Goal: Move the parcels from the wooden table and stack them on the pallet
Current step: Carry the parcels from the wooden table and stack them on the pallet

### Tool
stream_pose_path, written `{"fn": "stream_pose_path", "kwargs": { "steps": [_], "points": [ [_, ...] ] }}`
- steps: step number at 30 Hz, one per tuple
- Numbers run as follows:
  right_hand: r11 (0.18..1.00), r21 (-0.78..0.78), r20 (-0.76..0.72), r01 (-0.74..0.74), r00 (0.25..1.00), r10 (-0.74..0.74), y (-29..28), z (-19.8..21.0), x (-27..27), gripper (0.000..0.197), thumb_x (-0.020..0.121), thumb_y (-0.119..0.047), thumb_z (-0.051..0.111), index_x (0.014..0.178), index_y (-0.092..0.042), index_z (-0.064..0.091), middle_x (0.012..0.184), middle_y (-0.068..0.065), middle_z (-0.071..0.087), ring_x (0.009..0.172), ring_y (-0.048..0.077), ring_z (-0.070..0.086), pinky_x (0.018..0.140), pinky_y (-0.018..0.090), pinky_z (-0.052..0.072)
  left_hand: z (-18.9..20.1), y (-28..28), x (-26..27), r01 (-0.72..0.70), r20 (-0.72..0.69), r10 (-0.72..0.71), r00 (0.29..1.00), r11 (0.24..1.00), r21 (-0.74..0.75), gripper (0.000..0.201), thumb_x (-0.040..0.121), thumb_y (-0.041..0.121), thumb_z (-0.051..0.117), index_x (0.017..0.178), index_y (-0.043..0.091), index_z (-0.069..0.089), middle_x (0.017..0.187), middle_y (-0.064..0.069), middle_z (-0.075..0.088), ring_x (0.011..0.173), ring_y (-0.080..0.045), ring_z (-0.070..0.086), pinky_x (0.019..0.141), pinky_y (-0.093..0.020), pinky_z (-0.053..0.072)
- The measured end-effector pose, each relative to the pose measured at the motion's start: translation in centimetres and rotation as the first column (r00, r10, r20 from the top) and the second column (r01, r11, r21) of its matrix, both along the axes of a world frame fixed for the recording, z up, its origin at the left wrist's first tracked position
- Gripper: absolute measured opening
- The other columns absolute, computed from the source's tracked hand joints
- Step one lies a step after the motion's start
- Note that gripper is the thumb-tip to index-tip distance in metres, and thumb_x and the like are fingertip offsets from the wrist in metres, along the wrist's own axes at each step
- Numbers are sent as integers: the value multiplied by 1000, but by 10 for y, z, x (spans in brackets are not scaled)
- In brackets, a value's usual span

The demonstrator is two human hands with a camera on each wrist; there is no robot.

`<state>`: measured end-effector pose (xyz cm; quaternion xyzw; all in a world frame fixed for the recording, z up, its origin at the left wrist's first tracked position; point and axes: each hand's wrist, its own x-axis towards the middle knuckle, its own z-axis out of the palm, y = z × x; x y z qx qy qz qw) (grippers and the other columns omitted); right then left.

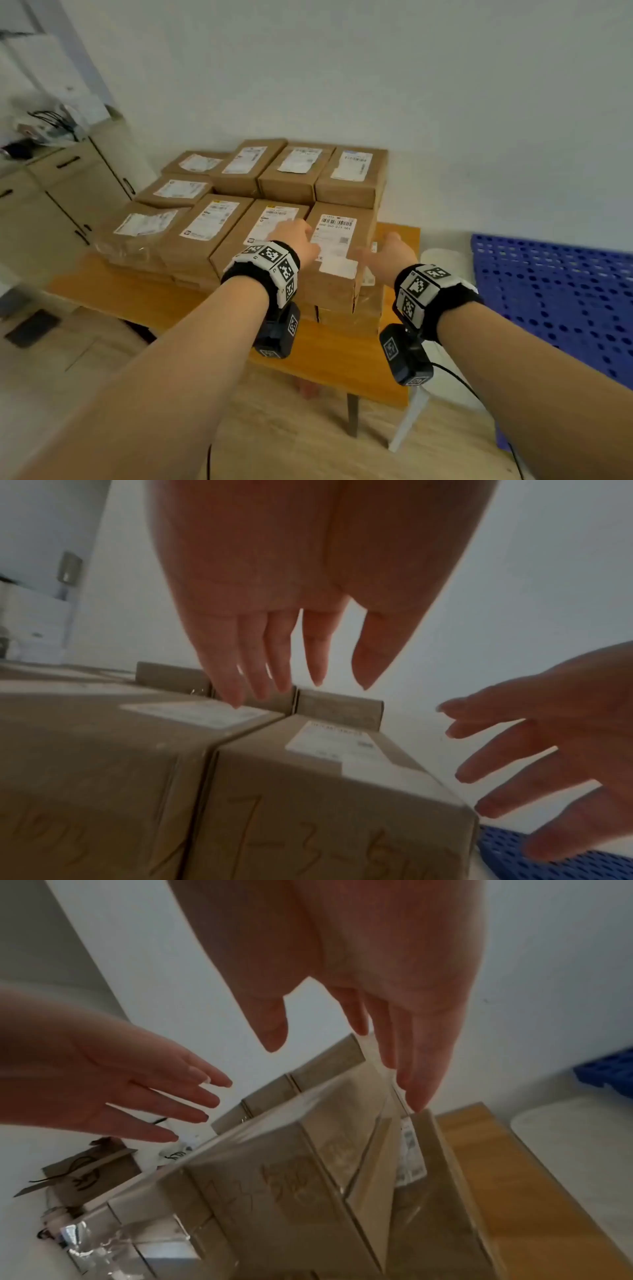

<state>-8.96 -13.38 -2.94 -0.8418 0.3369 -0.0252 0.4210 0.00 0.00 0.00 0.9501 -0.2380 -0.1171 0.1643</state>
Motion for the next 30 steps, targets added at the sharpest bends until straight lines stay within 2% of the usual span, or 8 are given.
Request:
{"fn": "stream_pose_path", "kwargs": {
  "steps": [2,5,9,13,20,24,28,30],
  "points": [
    [999,32,-32,6,999,-5,5,-8,7,67,92,-42,54,139,-3,28,132,13,51,105,24,55,71,28,42,-8,2,6,-30,-16,30,999,999,19,25,90,28,54,113,18,52,124,-11,51,100,-26,53,84,-32,44],
    [996,88,-76,22,997,-15,14,-22,14,65,93,-43,51,141,-5,28,134,11,50,115,26,54,73,27,41,-20,3,8,-42,-42,43,998,999,28,39,90,28,54,127,14,47,130,-11,49,112,-28,53,85,-32,44],
    [991,128,-83,47,996,-36,22,-34,27,58,93,-45,48,136,-8,36,128,9,55,106,24,57,77,29,47,-23,2,10,-20,-12,20,1000,1000,23,40,94,25,46,133,13,41,128,-10,53,112,-27,54,88,-35,46],
    [981,160,-76,112,992,-101,23,-43,33,59,94,-46,47,136,-7,34,125,10,54,91,21,52,77,32,49,-23,2,13,-39,-30,39,999,999,0,42,97,24,43,137,15,37,131,-9,52,115,-26,53,90,-35,45],
    [964,189,-61,189,982,-180,22,-48,27,60,94,-45,48,136,-5,32,121,9,54,86,19,50,67,29,45,-26,2,9,-29,-63,27,998,999,-20,44,96,26,44,138,16,36,134,-8,50,116,-26,53,95,-36,46],
    [950,220,-55,220,975,-213,20,-44,16,57,94,-46,46,133,-7,34,113,6,52,85,18,51,60,26,45,-24,2,2,-41,-93,32,995,995,-93,47,94,26,49,139,18,37,139,-9,42,113,-25,54,82,-29,44],
    [948,208,-48,242,970,-238,15,-30,4,60,93,-51,44,135,-9,34,115,8,54,92,22,55,71,34,49,-13,-3,-8,-36,-93,23,995,989,-143,52,90,28,55,138,20,36,140,-11,34,106,-27,55,76,-28,42],
    [946,203,-40,252,968,-249,9,-20,-5,63,92,-51,44,137,-9,33,115,7,53,92,22,54,72,35,49,-8,-8,-14,-5,-77,-7,997,987,-161,59,86,32,61,138,21,36,138,-10,36,106,-25,54,73,-26,40]
  ]
}}
